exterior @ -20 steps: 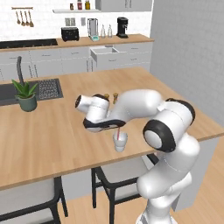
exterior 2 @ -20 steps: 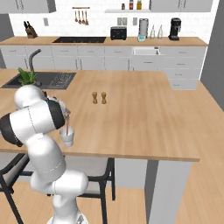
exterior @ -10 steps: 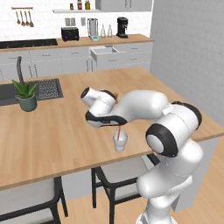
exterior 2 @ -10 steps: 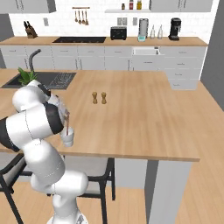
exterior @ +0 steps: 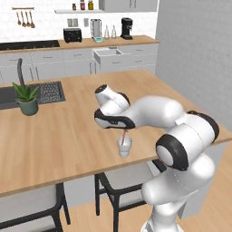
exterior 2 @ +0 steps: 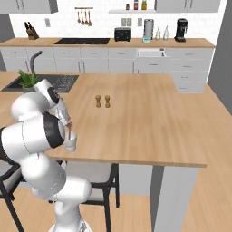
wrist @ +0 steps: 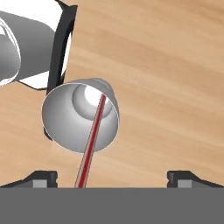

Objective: Take a straw from the drawer in front and place it inside the glass cup on the dining counter.

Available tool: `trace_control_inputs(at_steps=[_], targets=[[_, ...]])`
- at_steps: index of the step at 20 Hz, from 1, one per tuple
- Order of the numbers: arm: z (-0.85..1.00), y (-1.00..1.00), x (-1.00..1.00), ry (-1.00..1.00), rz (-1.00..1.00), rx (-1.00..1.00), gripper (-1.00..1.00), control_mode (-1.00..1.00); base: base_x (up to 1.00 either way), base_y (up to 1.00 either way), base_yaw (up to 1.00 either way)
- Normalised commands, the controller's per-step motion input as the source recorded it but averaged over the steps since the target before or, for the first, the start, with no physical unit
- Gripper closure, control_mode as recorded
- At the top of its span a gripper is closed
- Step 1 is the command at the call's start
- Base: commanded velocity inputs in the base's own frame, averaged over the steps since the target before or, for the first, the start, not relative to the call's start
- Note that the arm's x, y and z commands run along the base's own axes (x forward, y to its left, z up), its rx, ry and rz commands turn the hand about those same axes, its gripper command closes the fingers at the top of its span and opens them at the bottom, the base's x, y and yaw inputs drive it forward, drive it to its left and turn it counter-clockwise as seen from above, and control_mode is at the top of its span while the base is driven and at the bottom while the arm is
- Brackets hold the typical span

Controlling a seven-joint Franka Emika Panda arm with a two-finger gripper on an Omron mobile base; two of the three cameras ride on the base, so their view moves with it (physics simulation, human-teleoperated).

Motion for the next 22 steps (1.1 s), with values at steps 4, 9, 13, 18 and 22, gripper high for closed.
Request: trace_control_inputs(at_steps=[4,9,13,18,22], targets=[[-0.16,0.02,-0.22,0.0,0.04,0.19,-1.0,-1.0,0.0,0.0,0.0],[-0.02,0.08,-0.24,0.0,0.05,0.19,-1.0,-1.0,0.0,0.0,0.0],[0.49,0.03,-0.5,-0.04,0.01,0.18,-1.0,-1.0,0.0,0.0,0.0],[0.99,-0.06,-0.6,-0.14,0.0,0.1,-1.0,-1.0,0.0,0.0,0.0],[1.0,-0.29,-0.31,-0.09,0.0,0.03,-1.0,-1.0,0.0,0.0,0.0]])
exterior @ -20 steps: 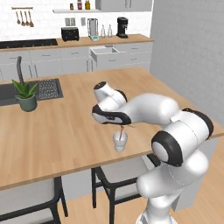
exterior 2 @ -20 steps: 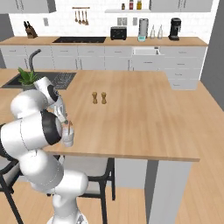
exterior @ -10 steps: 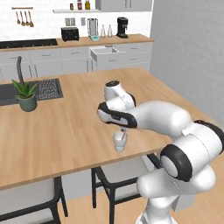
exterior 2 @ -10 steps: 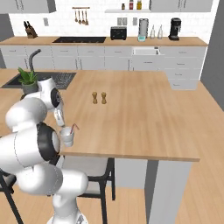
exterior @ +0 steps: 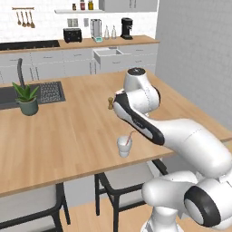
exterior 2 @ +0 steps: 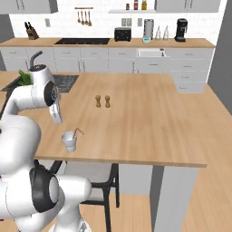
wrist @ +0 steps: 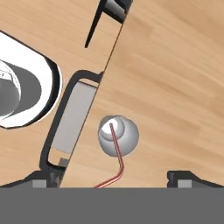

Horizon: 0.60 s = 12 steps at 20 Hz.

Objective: Take a straw from the drawer in front and place it inside the glass cup on the dining counter.

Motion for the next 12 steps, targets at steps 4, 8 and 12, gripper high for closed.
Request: trace_control_inputs(at_steps=[4,8,12], targets=[[1.0,-0.43,-0.05,0.0,0.0,0.0,-1.0,-1.0,0.0,0.0,0.0],[0.9,-0.51,0.0,0.02,-0.02,-0.05,-1.0,-1.0,0.0,0.0,0.0],[0.52,-0.62,0.0,0.07,-0.04,-0.08,-1.0,-1.0,0.0,0.0,0.0]])
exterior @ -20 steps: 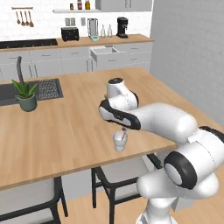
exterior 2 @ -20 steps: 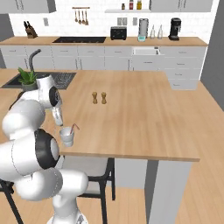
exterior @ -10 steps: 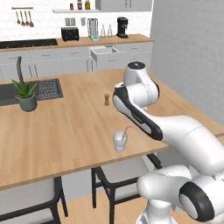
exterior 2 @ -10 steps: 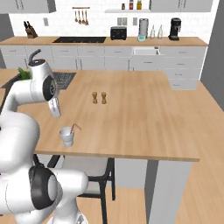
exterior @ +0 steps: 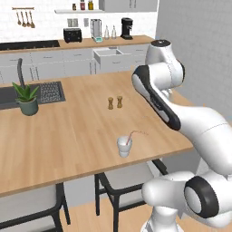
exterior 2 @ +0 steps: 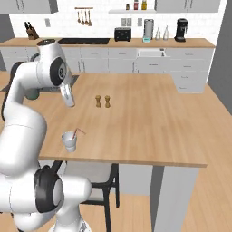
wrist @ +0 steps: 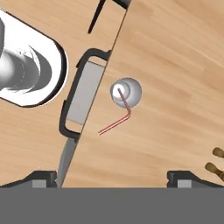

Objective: Take a straw from the drawer in front and place it inside the glass cup on the dining counter.

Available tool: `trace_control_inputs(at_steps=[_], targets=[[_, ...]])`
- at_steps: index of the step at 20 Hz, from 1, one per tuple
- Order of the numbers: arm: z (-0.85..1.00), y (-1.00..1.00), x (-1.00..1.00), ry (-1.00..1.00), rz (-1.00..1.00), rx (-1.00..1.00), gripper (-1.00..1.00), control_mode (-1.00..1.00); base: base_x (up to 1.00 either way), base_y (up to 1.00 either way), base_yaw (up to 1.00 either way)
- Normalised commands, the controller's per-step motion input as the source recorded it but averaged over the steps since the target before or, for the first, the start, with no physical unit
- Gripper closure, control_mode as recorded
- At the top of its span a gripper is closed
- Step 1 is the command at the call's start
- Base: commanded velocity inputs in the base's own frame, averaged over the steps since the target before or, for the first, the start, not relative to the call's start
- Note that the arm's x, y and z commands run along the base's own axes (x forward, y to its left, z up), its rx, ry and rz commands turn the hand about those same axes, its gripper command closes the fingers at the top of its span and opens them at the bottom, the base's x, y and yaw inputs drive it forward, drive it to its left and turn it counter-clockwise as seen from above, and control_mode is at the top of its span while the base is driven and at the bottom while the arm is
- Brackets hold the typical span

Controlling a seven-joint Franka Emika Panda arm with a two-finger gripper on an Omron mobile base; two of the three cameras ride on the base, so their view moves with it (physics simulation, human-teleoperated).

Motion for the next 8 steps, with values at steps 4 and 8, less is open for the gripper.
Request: trace_control_inputs(at_steps=[4,8], targets=[[0.19,-0.74,0.0,0.06,-0.04,-0.08,-1.0,-1.0,0.0,0.0,0.0],[0.0,-0.9,-0.02,0.06,-0.03,-0.02,-1.0,-1.0,0.0,0.0,0.0]])
